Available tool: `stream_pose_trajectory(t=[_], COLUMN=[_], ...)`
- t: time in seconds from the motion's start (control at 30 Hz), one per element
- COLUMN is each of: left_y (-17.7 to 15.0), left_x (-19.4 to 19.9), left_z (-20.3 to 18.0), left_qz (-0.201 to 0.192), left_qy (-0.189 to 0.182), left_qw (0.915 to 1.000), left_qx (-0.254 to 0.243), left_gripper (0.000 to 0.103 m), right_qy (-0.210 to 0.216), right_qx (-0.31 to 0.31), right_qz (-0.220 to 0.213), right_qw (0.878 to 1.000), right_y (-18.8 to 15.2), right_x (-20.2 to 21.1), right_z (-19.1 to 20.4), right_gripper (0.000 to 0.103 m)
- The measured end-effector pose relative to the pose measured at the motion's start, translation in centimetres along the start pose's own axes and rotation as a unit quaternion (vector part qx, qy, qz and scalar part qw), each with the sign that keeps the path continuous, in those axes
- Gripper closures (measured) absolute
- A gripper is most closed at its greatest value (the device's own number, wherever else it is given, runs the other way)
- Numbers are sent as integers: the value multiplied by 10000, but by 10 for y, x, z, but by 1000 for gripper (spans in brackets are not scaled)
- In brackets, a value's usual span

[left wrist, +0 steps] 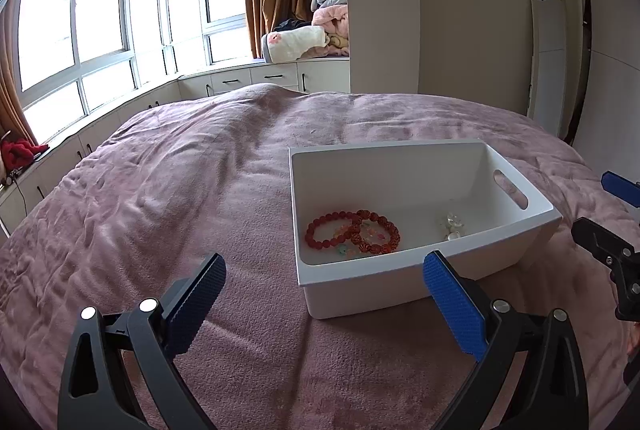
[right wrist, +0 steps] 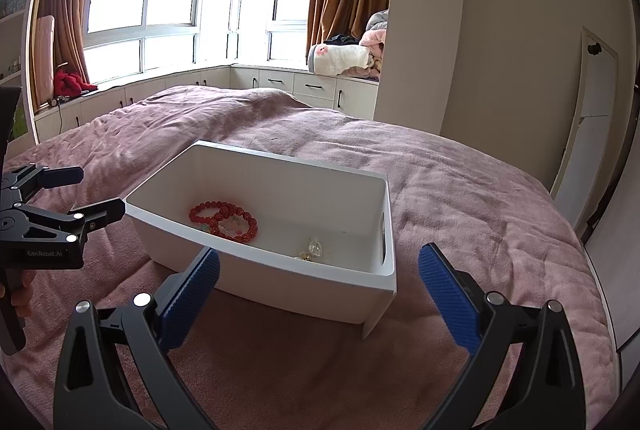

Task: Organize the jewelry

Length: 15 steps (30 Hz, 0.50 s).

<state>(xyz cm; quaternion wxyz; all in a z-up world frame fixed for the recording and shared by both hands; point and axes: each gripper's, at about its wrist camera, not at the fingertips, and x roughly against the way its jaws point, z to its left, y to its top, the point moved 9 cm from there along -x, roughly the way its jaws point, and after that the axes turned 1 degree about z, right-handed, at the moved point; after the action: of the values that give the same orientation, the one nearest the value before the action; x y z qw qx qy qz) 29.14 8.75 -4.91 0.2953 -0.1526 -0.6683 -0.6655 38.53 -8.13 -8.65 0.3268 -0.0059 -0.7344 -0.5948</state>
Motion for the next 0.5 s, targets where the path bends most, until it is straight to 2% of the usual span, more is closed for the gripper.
stream_pose_trajectory(t=[0.5], left_y=[-4], left_x=[-1], left_z=[-1], left_qz=[-65], left_qy=[28], left_qw=[9999], left_qx=[-74], left_gripper=[3], right_qy=[3], right_qx=[-6], right_qz=[20], right_qw=[10000], right_y=[-1], right_x=[-1], right_z=[1], right_gripper=[5])
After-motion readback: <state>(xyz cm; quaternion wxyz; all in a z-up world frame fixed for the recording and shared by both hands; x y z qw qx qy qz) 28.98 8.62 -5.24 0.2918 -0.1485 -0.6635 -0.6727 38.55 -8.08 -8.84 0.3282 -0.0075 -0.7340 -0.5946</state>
